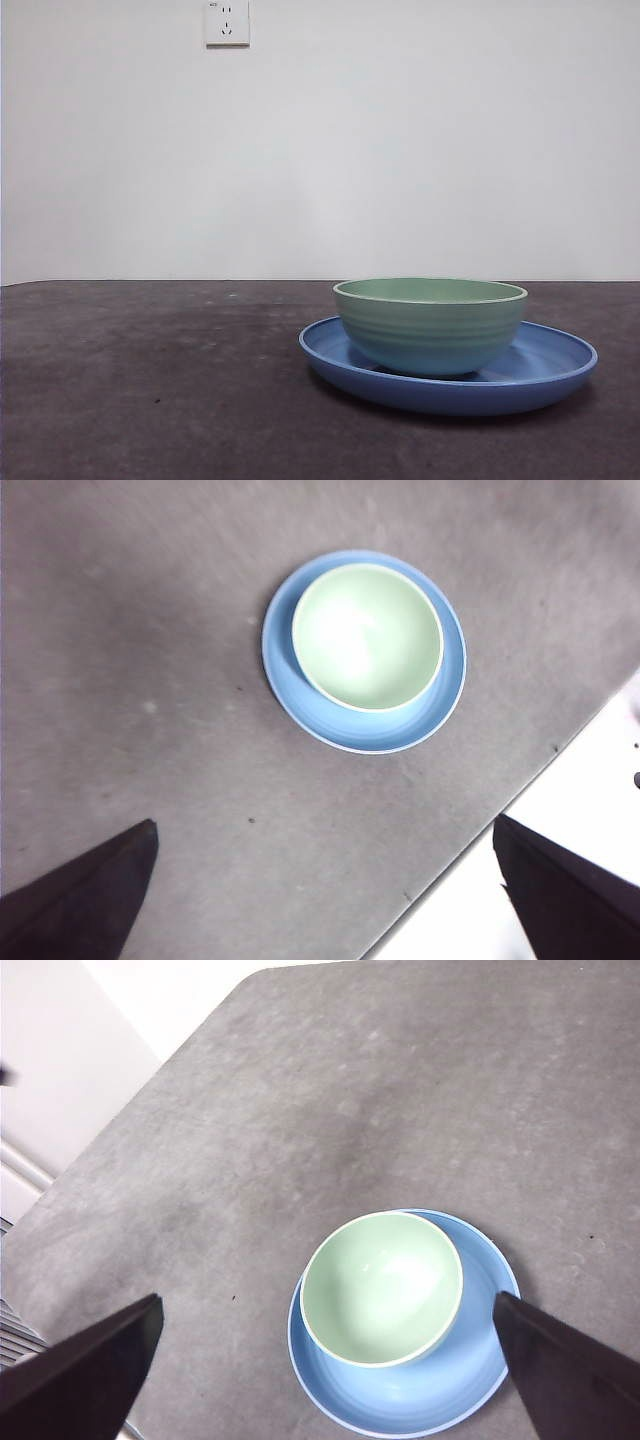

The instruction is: Place the green bowl on the blue plate

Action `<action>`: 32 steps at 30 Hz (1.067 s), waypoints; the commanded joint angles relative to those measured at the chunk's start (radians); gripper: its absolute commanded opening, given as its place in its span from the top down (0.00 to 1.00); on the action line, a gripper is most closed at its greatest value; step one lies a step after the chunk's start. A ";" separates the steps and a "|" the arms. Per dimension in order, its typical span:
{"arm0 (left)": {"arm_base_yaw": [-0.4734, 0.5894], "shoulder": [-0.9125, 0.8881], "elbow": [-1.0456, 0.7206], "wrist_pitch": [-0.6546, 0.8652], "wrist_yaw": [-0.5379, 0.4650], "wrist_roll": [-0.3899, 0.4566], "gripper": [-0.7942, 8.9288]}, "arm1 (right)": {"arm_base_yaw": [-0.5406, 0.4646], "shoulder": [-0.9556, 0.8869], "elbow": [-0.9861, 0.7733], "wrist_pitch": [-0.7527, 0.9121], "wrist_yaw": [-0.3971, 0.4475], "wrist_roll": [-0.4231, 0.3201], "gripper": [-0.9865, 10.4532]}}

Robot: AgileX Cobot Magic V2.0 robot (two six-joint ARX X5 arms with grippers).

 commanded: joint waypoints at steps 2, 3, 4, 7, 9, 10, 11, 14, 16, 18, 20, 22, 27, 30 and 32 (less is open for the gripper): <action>0.018 -0.142 -0.080 0.035 0.001 0.023 0.30 | 0.003 0.003 0.018 -0.015 -0.001 0.011 0.39; 0.024 -0.189 -0.113 0.050 0.001 0.025 0.30 | 0.003 0.003 0.018 -0.019 -0.001 0.011 0.39; 0.030 -0.232 -0.143 0.063 0.001 0.024 0.30 | 0.003 0.003 0.018 -0.023 -0.001 0.011 0.39; 0.040 -0.365 -0.235 0.100 0.001 0.026 0.30 | 0.003 0.003 0.018 -0.035 -0.001 0.010 0.39; 0.040 -0.457 -0.304 0.132 0.001 0.025 0.30 | 0.003 0.003 0.018 -0.043 -0.001 0.010 0.39; 0.040 -0.504 -0.335 0.148 0.001 0.025 0.30 | 0.003 0.003 0.018 -0.045 -0.001 0.010 0.39; 0.040 -0.551 -0.375 0.171 0.001 0.022 0.30 | 0.003 0.003 0.018 -0.048 -0.001 0.010 0.39; 0.040 -0.686 -0.480 0.218 0.001 0.005 0.30 | 0.003 0.003 0.018 -0.056 -0.001 0.010 0.39; 0.040 -0.758 -0.540 0.229 0.001 -0.017 0.30 | 0.003 0.003 0.018 -0.064 -0.001 0.010 0.39; 0.040 -0.832 -0.606 0.223 0.001 -0.050 0.30 | 0.003 0.003 0.018 -0.072 -0.001 0.010 0.39; 0.040 -0.894 -0.665 0.220 0.001 -0.084 0.30 | 0.003 0.003 0.018 -0.077 -0.001 0.010 0.39; 0.040 -0.943 -0.713 0.220 0.001 -0.112 0.31 | 0.003 0.003 0.018 -0.083 -0.001 0.010 0.39; 0.040 -1.027 -0.792 0.220 0.002 -0.139 0.31 | 0.003 0.003 0.018 -0.111 -0.001 0.010 0.39; 0.040 -1.037 -0.799 0.217 0.002 -0.133 0.31 | 0.003 0.004 0.018 -0.137 0.000 0.017 0.39; 0.040 -1.037 -0.799 0.218 0.002 -0.132 0.31 | 0.003 0.004 0.018 -0.162 0.000 0.024 0.39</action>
